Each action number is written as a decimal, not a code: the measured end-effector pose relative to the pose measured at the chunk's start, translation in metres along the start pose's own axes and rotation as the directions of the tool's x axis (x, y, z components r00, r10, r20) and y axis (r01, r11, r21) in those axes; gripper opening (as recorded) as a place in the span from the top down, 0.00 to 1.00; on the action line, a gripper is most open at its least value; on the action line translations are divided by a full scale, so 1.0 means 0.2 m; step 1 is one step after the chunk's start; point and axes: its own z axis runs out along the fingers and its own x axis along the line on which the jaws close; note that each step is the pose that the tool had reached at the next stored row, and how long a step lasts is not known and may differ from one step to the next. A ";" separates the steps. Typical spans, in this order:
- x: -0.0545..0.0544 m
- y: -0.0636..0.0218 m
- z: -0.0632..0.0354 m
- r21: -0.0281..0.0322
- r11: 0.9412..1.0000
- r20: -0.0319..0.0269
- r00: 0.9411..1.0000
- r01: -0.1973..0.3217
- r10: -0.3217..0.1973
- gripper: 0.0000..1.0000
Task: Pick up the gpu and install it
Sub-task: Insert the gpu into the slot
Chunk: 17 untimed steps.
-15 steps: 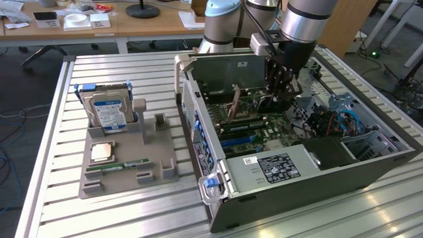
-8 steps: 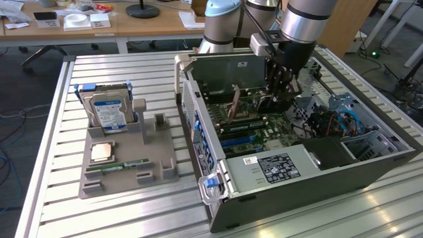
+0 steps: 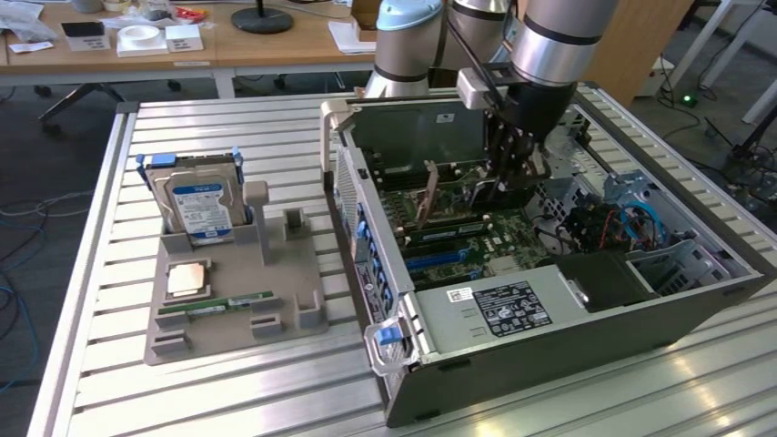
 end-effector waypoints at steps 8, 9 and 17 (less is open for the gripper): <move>0.00 0.007 0.034 0.000 1.000 0.000 1.000 0.000 0.000 0.74; 0.00 0.008 0.038 0.000 1.000 0.000 1.000 0.000 0.000 0.74; 0.00 0.011 0.046 0.000 1.000 0.000 1.000 0.000 0.000 0.74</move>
